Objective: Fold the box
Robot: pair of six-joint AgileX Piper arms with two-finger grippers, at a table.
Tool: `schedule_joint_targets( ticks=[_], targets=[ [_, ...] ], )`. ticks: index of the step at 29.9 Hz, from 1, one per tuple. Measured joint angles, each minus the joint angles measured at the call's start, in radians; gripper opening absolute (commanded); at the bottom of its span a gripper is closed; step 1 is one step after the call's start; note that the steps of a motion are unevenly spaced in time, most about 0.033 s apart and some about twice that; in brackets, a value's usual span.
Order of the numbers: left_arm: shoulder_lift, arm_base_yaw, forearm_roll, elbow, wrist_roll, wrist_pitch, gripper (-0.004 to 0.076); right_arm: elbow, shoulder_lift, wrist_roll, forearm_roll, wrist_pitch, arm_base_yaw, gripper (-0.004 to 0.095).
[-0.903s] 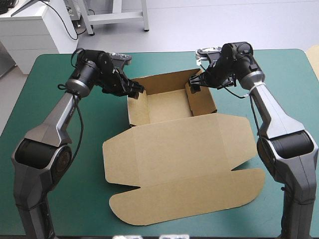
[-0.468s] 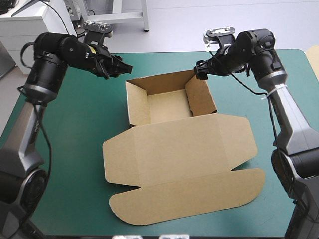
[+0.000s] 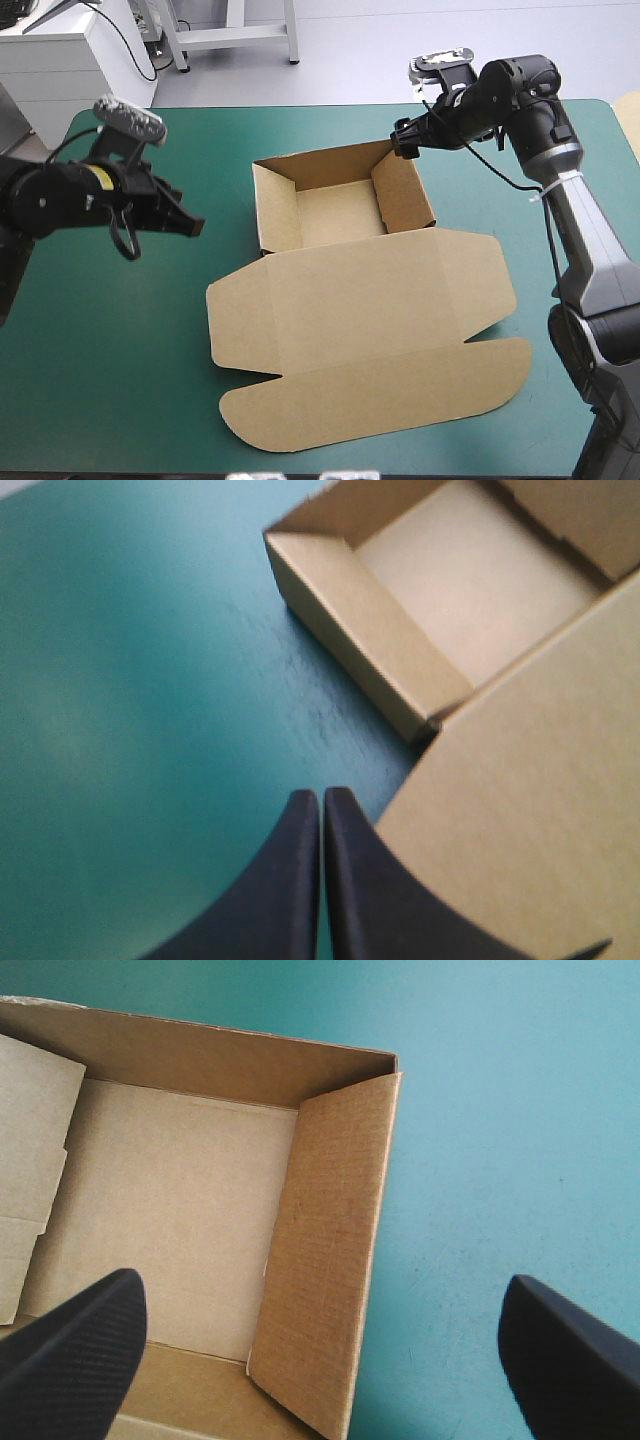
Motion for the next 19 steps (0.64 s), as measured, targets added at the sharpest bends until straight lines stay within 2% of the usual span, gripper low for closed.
schedule_joint_targets(
  ticks=[11, 19],
  targets=[
    [-0.264, 0.000, 0.019, 0.579, 0.003, -0.004, -0.0008, 0.002, 0.061, -0.035, 0.003, 0.000, 0.000, 0.0876],
    [-0.392, 0.000, 0.007, 0.820, -0.028, -0.098, -0.0008, 0.002, 0.161, -0.052, 0.004, -0.001, 0.000, 0.0876]
  ],
)
